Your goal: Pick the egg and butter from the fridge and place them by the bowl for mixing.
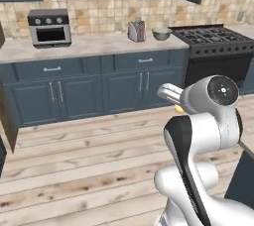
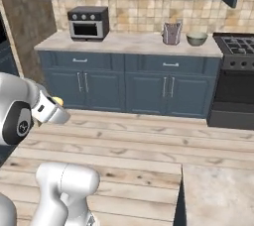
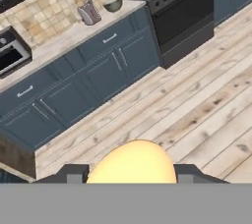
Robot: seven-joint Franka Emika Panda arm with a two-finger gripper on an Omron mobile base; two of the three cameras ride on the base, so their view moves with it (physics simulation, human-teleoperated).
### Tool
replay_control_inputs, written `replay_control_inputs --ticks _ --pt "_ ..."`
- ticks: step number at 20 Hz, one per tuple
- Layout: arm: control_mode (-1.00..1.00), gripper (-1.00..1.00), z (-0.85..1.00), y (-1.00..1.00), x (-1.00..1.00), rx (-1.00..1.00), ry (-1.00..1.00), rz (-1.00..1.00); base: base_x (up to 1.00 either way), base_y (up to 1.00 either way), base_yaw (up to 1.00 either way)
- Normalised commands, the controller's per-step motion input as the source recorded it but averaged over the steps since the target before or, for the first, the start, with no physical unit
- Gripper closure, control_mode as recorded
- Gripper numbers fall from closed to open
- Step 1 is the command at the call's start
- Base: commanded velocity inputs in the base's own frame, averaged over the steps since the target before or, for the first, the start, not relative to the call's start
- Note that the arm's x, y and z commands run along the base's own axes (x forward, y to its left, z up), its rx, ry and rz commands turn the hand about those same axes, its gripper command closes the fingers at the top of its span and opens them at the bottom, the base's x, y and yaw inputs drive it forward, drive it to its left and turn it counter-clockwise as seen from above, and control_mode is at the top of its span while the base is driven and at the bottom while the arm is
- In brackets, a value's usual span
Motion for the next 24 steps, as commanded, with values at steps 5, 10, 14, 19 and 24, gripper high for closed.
replay_control_inputs --ticks 5,10,14,19,24 --pt "1.0 1.0 0.0 0.0 0.0 0.0 0.0 0.0 1.0 -0.42 0.0" --pt "1.0 1.0 0.0 0.0 0.0 0.0 0.0 0.0 1.0 -0.44 0.0" --pt "1.0 1.0 0.0 0.0 0.0 0.0 0.0 0.0 1.0 -0.44 0.0" --pt "1.0 1.0 0.0 0.0 0.0 0.0 0.0 0.0 1.0 -0.44 0.0" --pt "1.0 1.0 0.0 0.0 0.0 0.0 0.0 0.0 1.0 -0.47 0.0"
